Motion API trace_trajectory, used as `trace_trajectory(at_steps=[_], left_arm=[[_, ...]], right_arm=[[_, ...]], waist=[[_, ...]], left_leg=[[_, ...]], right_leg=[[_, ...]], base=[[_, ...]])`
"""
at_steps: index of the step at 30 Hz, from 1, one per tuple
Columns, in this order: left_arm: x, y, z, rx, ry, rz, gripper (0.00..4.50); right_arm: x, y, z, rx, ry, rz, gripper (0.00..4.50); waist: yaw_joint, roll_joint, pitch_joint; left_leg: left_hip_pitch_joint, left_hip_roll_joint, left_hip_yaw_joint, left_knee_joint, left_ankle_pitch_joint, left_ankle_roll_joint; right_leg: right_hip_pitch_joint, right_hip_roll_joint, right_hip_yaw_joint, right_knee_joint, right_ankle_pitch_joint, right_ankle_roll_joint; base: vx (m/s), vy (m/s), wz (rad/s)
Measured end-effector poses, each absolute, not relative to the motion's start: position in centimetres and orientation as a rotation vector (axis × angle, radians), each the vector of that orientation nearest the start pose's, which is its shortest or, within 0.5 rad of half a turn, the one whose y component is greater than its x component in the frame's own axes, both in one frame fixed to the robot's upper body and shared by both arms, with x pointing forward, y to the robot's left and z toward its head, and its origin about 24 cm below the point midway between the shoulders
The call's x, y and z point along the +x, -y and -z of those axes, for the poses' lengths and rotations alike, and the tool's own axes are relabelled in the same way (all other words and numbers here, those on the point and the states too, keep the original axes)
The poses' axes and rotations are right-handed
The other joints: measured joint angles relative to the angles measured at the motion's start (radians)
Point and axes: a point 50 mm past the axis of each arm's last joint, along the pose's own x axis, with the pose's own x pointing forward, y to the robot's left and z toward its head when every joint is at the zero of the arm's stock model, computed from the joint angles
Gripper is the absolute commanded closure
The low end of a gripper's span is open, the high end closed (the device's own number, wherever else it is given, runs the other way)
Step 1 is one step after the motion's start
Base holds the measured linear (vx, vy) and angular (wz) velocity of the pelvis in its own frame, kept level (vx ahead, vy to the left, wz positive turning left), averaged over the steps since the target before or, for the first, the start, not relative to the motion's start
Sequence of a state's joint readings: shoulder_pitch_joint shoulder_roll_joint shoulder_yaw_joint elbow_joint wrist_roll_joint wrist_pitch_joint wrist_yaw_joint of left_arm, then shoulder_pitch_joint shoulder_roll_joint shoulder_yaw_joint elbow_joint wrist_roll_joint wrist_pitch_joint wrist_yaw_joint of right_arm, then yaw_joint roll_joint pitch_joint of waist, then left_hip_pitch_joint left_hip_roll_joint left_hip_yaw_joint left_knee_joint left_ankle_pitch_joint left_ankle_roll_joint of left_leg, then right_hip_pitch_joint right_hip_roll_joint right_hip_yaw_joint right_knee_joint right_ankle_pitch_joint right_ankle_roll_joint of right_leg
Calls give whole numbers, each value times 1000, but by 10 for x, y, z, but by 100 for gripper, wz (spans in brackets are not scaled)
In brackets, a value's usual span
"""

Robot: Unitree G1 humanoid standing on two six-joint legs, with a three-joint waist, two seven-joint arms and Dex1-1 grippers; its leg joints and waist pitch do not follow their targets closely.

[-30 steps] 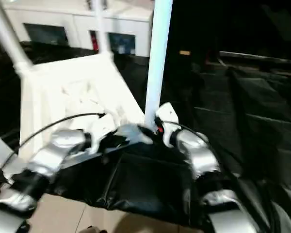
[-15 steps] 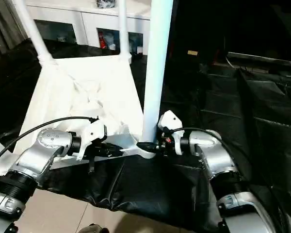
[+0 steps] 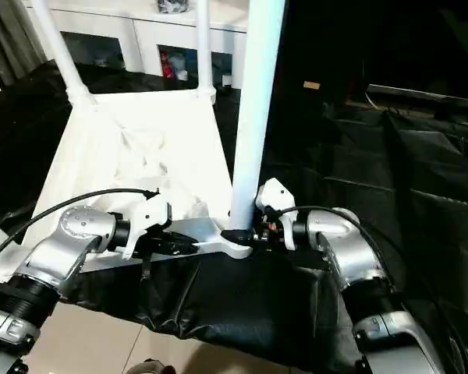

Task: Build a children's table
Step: Rotate leg to tighten

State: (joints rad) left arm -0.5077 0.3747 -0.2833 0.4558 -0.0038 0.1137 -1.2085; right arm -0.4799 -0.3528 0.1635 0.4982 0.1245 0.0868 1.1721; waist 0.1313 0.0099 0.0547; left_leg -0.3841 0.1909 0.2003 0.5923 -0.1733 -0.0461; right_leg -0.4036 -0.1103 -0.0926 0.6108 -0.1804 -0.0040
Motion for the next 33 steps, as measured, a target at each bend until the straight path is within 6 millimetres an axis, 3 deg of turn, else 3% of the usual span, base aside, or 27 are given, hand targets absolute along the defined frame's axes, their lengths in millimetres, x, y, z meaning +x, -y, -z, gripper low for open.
trace_trajectory(at_steps=[3, 6, 10, 16, 18, 20, 24, 25, 33], left_arm=[[303, -124, -49, 386, -394, 1337, 450], [311, -115, -45, 372, -385, 1222, 450], [322, -94, -41, 343, -392, 1075, 450], [331, -76, -39, 328, -398, 961, 450], [333, -74, -39, 328, -397, 948, 450], [333, -73, -39, 329, -396, 946, 450], [333, -76, -40, 332, -395, 943, 450], [334, -78, -40, 335, -394, 947, 450], [328, -94, -45, 357, -380, 1060, 450]], right_arm=[[305, 142, -50, -179, -287, -1215, 250], [314, 138, -44, -133, -266, -1018, 251], [330, 128, -37, -73, -266, -728, 252], [346, 115, -35, -36, -276, -495, 252], [348, 113, -35, -35, -277, -471, 252], [349, 113, -35, -26, -272, -462, 182], [349, 112, -35, 39, -265, -481, 170], [348, 111, -36, 44, -263, -495, 140], [344, 118, -38, -63, -245, -686, 121]], waist=[[7, 1, 0], [3, 0, -1], [-26, 1, -1], [-47, 5, 0], [-48, 5, 0], [-48, 5, 0], [-47, 5, 0], [-48, 5, 0], [-40, 5, 0]], left_leg=[[2, 0, 0, 0, 0, 0], [9, 0, 0, -1, 0, 0], [17, -1, -1, -2, 0, 0], [18, -3, -6, -10, 0, 0], [18, -4, -6, -13, 0, 0], [18, -8, -5, -13, 0, 0], [18, -10, -5, -13, 0, 0], [18, -9, -5, -13, 0, 0], [15, -8, -4, -19, 0, 0]], right_leg=[[2, 0, 0, 0, 0, 0], [7, 0, 1, 0, -2, 3], [12, -1, 0, -3, -3, 6], [20, 0, -8, -28, -4, 6], [20, 0, -8, -36, -3, 6], [20, -2, -4, -36, -3, 6], [18, -2, -1, -35, -3, 5], [18, -2, -1, -34, -3, 5], [9, -1, -2, -30, 19, 1]], base=[[0, 0, 0], [0, 0, 0], [-13, 1, -1], [0, 0, 0], [-9, 26, -6], [0, 0, 0], [0, 0, 0], [0, 0, 0], [0, 0, 0]])
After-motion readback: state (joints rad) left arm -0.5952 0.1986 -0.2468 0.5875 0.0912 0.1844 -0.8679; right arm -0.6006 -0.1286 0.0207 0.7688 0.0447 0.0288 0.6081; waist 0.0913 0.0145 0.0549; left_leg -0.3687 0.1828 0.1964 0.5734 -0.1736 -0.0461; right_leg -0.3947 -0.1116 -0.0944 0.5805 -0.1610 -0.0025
